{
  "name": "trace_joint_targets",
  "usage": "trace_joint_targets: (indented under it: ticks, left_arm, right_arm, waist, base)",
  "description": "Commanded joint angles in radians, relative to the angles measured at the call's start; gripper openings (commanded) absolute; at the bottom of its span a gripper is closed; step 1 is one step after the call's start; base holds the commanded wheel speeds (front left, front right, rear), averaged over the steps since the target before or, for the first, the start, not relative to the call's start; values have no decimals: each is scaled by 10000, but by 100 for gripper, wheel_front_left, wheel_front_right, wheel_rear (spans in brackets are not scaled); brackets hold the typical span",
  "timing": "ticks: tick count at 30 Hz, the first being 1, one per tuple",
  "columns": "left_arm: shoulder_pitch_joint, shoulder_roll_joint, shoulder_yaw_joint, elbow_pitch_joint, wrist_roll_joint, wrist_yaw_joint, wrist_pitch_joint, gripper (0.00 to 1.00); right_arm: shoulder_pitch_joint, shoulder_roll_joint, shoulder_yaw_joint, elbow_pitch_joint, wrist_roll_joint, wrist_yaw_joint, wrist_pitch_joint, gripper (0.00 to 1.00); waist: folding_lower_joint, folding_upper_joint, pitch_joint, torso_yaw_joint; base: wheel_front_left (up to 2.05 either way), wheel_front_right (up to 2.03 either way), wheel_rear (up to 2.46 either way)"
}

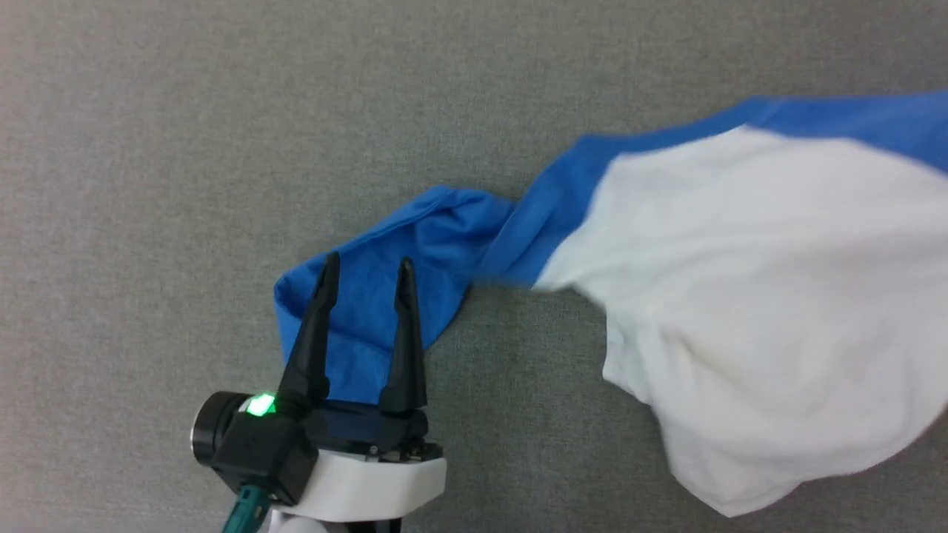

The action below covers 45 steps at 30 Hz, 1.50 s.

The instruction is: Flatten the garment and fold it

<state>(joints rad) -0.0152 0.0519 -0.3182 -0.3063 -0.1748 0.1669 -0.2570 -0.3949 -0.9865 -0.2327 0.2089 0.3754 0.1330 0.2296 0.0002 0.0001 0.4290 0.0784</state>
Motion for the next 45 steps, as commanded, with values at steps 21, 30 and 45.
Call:
trace_joint_targets:
  ticks: [21, 30, 45]
  left_arm:
    - [-1034, 36, -307, 786, 164, 18, -47, 100]
    - [-394, 239, 23, 1104, -388, -217, -47, 100]
    - [863, 469, 179, 950, -893, -351, 149, 100]
  right_arm:
    - [-1292, 1430, 1189, 4752, 177, -23, -3267, 100]
    - [143, 2419, 1375, 2495, 1413, -23, -4343, 100]
    - [5917, 8863, -195, -4160, -473, -23, -2546, 100]
  waist:
    - [-2, -1, 467, -441]
    - [-2, -1, -1003, -720]
    - [-2, -1, -2048, -803]
  base:
    - [0, 0, 0]
    - [0, 0, 0]
    - [0, 0, 0]
